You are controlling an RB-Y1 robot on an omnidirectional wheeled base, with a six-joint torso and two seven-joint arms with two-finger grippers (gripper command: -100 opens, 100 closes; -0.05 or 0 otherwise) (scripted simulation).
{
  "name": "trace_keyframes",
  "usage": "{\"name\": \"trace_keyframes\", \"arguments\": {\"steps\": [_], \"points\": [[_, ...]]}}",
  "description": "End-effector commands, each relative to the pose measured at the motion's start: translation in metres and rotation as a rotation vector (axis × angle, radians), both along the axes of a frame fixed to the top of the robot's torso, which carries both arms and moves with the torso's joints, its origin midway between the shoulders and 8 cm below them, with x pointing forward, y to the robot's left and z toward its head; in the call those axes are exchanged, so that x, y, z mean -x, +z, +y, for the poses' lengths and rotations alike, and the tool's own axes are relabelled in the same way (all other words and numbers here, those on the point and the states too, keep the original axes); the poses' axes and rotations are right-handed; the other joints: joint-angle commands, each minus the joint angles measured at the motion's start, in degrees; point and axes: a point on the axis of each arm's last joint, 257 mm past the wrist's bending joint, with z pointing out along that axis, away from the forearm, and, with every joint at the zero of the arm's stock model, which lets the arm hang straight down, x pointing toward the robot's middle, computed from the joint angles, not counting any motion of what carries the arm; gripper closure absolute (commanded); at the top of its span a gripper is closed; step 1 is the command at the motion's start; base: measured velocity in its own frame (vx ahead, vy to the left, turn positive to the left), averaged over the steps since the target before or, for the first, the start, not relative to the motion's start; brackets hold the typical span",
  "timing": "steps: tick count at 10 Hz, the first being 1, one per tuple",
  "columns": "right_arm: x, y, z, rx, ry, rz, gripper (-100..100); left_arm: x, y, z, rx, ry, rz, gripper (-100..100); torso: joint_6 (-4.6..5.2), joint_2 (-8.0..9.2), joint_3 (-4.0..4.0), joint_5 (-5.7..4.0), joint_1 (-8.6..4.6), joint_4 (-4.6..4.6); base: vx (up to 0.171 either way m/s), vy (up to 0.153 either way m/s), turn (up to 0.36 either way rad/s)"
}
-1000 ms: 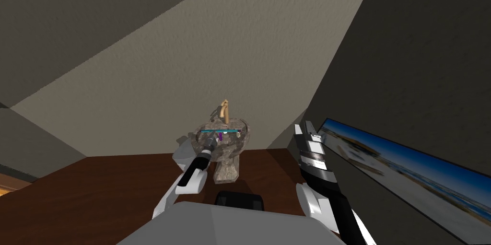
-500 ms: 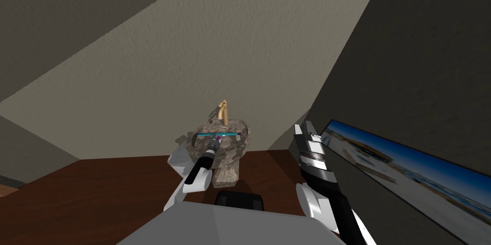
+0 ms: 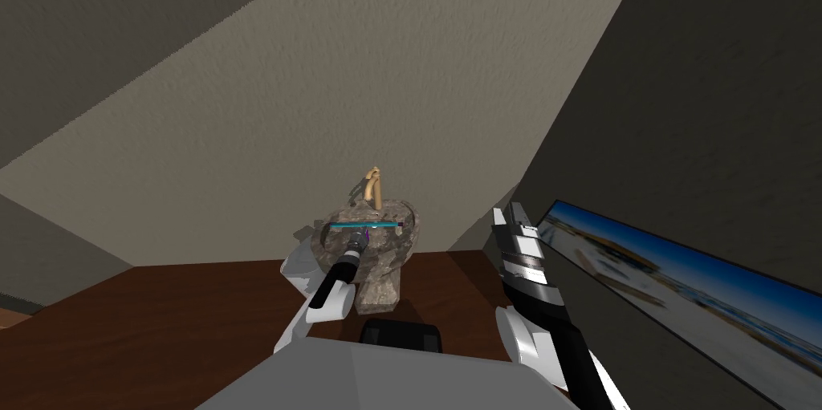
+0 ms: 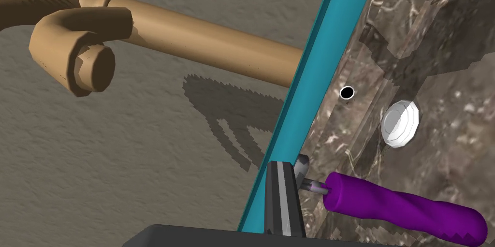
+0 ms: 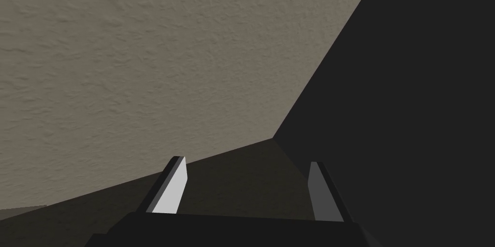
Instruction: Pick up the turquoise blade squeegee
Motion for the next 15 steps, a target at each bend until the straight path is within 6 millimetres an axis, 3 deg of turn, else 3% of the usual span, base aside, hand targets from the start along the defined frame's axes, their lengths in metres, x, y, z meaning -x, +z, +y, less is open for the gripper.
{"name": "trace_keyframes", "arguments": {"steps": [1, 2, 3, 4, 8, 15], "points": [[0.000, 0.000, 0.000, 0.000, 0.000, 0.000, 0, 0.000, 0.000, 0.000, 0.000, 0.000, 0.000, 100, 0.00, 0.00, 0.00, 0.00, 0.00, 0.00, 0.000, 0.000, 0.000], [0.000, 0.000, 0.000, 0.000, 0.000, 0.000, 0, 0.000, 0.000, 0.000, 0.000, 0.000, 0.000, 100, 0.00, 0.00, 0.00, 0.00, 0.00, 0.00, 0.000, 0.000, 0.000], [0.000, 0.000, 0.000, 0.000, 0.000, 0.000, 0, 0.000, 0.000, 0.000, 0.000, 0.000, 0.000, 0, 0.00, 0.00, 0.00, 0.00, 0.00, 0.00, 0.000, 0.000, 0.000], [0.000, 0.000, 0.000, 0.000, 0.000, 0.000, 0, 0.002, -0.003, 0.013, -0.033, 0.008, 0.009, -100, 0.00, 0.00, 0.00, 0.00, 0.00, 0.00, -0.071, 0.010, -0.147], [0.000, 0.000, 0.000, 0.000, 0.000, 0.000, 0, 0.004, 0.002, 0.054, -0.116, 0.045, 0.014, -100, 0.02, 0.64, 0.37, 0.03, 0.16, 0.14, -0.147, 0.033, -0.196], [0.000, 0.000, 0.000, 0.000, 0.000, 0.000, 0, 0.007, 0.022, 0.126, -0.216, 0.146, 0.003, -100, -0.02, 0.32, 0.20, 0.05, 0.23, 0.08, -0.097, 0.037, -0.223]]}}
